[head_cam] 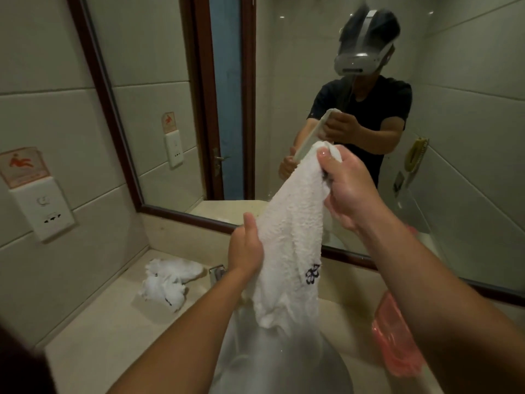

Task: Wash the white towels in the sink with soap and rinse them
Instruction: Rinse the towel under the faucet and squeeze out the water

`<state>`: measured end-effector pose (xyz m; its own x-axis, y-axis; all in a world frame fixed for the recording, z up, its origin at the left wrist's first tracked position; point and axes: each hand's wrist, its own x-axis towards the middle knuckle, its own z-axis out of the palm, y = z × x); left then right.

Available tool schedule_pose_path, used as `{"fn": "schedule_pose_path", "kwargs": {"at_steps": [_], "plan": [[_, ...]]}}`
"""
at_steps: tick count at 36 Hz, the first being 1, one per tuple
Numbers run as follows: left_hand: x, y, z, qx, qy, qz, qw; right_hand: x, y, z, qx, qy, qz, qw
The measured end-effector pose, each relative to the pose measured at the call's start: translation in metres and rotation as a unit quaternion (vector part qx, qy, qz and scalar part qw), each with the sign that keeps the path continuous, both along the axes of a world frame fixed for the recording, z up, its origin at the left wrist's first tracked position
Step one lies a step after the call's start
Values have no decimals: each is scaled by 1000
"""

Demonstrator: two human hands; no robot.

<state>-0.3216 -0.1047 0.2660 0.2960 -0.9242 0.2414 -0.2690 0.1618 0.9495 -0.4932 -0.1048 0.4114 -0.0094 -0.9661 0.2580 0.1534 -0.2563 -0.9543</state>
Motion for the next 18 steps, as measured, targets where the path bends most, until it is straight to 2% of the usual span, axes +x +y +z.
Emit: {"fn": "schedule_pose_path", "kwargs": {"at_steps": [4,7,11,15,18], "plan": [[16,-9,32,-60,-90,10,994,-32,-8,-7,-27,123,-127,984],[23,-20,59,-91,-159,14,983,-48,-14,-16,-13,135,-177,975],[22,-29,93,-67,-219,30,973,-58,-17,-30,-6,161,-227,961],[6,-25,116,-42,-179,22,983,-46,-15,-42,23,117,-253,960],[-12,-19,126,25,-76,-3,997,-26,-11,-47,54,83,-220,971]]}}
